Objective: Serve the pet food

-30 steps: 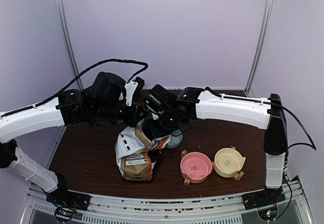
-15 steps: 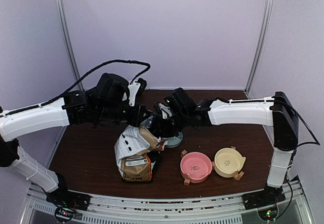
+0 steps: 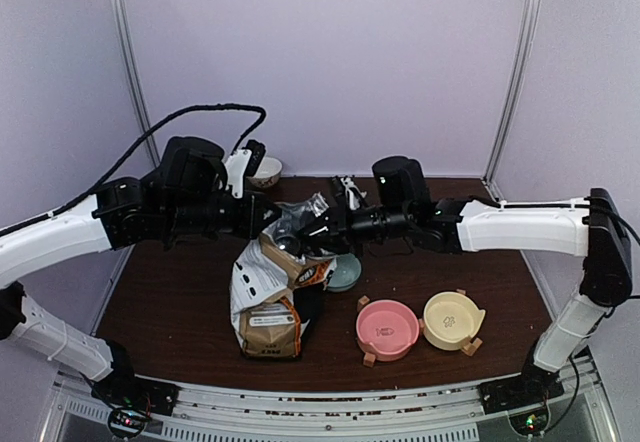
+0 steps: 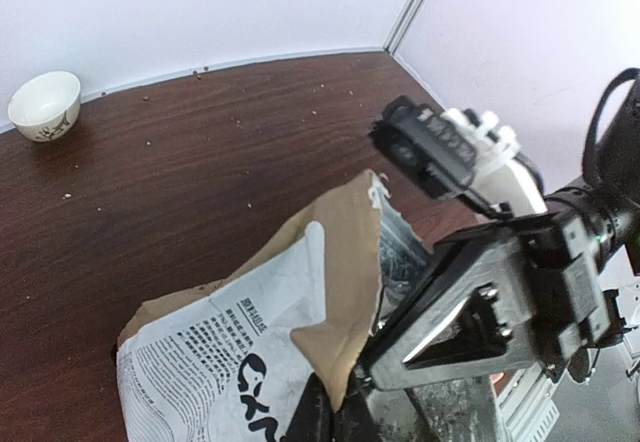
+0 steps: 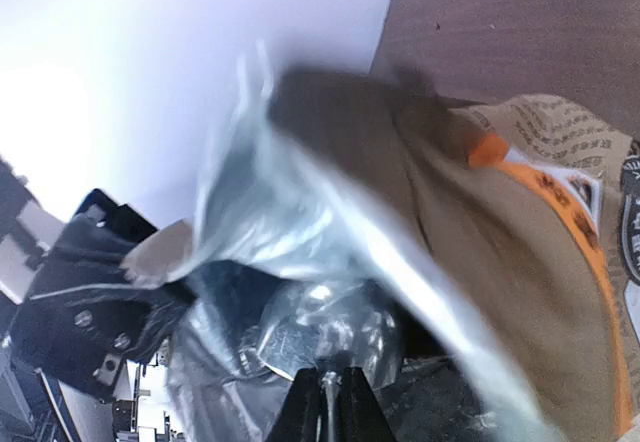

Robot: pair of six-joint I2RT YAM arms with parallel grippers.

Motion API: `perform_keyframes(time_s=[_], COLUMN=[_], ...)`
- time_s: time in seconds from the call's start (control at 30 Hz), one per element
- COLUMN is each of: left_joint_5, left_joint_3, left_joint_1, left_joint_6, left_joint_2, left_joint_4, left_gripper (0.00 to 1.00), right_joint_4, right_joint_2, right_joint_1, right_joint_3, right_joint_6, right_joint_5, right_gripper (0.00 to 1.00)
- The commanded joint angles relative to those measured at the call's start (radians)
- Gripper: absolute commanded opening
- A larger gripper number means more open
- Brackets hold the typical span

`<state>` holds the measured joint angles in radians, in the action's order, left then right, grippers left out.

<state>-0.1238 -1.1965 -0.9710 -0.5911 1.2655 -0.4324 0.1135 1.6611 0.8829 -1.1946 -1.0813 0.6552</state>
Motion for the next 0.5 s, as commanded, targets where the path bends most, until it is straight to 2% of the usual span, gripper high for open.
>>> perform_keyframes(time_s=[0.0,0.2,0.47], left_joint_5=[-0.019,-0.024,-0.015], left_joint_3=[-0.006,-0.014,-0.023], left_joint_1=[0.008,0.011,0.012], left_joint_6=[-0.002,0.024,0.046], left_joint_2=[-0.065,-0.101,-0.107], left_joint_4=[0.094,0.07,0.069], left_gripper=[0.0,0.0,0.0], right_joint_4=[0.106,0.088,-0.011], right_joint_2=[-0.105,-0.227,-0.291], right_joint_1=[-0.028,-0.062,-0.073], right_joint_3=[0.07,0.166,0.173], right_joint_6=[-0.078,-0.096,-0.054], right_joint_5=[0.012,-0.038,-0.1], right_gripper=[0.0,0.0,0.0])
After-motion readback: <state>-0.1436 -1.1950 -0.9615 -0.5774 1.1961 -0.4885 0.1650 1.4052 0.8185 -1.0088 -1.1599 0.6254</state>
